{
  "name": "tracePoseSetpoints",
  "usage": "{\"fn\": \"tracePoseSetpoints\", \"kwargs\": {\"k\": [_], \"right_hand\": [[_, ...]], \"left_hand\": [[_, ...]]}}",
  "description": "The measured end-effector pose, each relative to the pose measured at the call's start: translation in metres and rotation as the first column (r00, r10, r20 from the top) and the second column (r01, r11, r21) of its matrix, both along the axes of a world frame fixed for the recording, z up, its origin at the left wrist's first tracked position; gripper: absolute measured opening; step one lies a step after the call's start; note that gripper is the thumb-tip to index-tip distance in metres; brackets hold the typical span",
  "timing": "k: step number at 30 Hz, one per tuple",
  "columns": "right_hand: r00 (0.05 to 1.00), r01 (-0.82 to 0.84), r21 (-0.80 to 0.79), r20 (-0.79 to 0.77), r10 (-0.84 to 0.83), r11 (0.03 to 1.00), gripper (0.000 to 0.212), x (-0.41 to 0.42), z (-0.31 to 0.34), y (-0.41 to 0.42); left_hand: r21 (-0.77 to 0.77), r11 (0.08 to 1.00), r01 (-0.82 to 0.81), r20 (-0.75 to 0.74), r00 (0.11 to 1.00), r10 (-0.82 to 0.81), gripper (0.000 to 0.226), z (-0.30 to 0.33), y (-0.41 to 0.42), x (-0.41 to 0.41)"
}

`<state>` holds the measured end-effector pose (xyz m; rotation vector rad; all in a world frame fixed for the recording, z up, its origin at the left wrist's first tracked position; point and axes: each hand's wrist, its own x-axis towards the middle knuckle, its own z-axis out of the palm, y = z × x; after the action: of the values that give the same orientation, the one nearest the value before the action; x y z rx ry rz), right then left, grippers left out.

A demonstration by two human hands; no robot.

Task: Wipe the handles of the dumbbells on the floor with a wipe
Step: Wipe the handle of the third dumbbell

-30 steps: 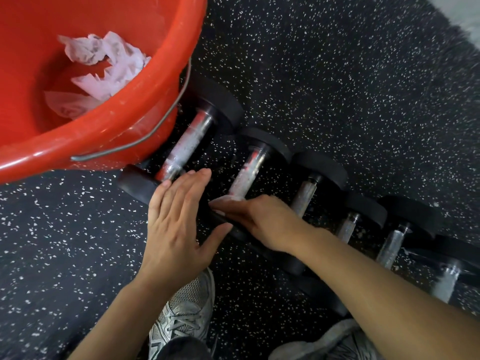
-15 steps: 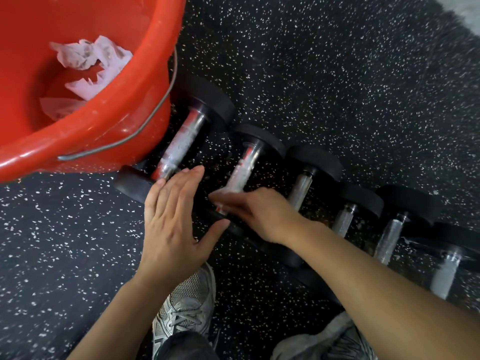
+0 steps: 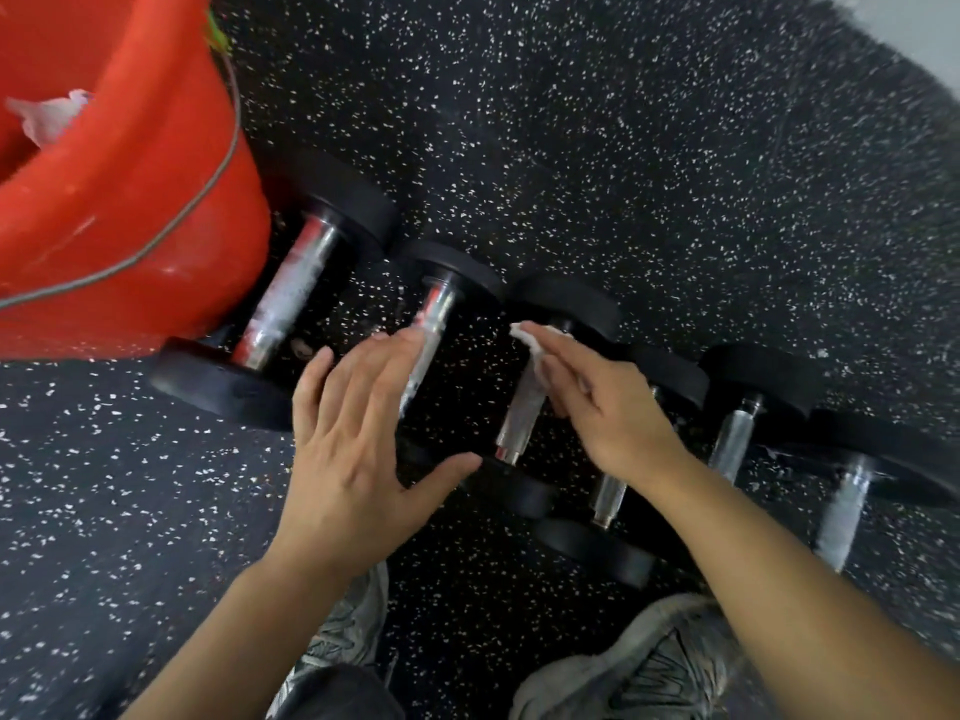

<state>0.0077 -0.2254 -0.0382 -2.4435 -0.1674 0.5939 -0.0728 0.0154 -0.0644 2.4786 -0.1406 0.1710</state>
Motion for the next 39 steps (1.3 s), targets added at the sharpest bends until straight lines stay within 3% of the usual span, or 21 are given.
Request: {"fn": "tracePoseSetpoints", "kwargs": {"k": [9, 14, 20, 24, 27, 31, 35, 39], "right_hand": [[0.995, -0.037, -0.261, 0.08, 0.06, 0.965, 0.044, 0.009, -0.033, -0.008], [1.0, -0.022, -0.151, 0.005, 0.023, 0.988, 0.041, -0.003, -0.038, -0.013], [0.94, -0.308, -0.058, -0.169, 0.295, 0.949, 0.05, -0.029, -0.034, -0.013], [0.901, -0.369, 0.05, -0.226, 0.371, 0.928, 0.051, -0.03, -0.031, -0.014], [0.956, -0.229, 0.071, -0.17, 0.238, 0.971, 0.047, -0.023, -0.028, -0.022], [0.989, -0.108, -0.089, 0.091, 0.116, 0.99, 0.05, -0.019, -0.033, -0.026], [0.972, -0.165, -0.199, 0.136, 0.194, 0.966, 0.047, -0.023, -0.041, -0.02], [0.95, -0.263, -0.134, 0.138, 0.281, 0.955, 0.045, -0.027, -0.04, -0.02]], "left_hand": [[0.117, 0.99, 0.076, -0.063, 0.996, -0.069, 0.107, -0.008, -0.04, -0.012], [0.135, 0.989, 0.052, -0.088, 0.995, -0.04, 0.109, -0.009, -0.04, -0.013], [0.126, 0.992, 0.025, -0.115, 0.993, -0.011, 0.109, -0.009, -0.036, -0.014], [0.122, 0.992, -0.005, -0.129, 0.991, 0.021, 0.109, -0.01, -0.032, -0.015], [0.125, 0.992, -0.001, -0.128, 0.992, 0.017, 0.109, -0.01, -0.032, -0.014], [0.136, 0.991, 0.004, -0.129, 0.992, 0.014, 0.109, -0.011, -0.031, -0.014], [0.141, 0.99, 0.003, -0.129, 0.991, 0.015, 0.109, -0.011, -0.031, -0.015], [0.124, 0.992, 0.0, -0.137, 0.99, 0.017, 0.107, -0.01, -0.031, -0.015]]}}
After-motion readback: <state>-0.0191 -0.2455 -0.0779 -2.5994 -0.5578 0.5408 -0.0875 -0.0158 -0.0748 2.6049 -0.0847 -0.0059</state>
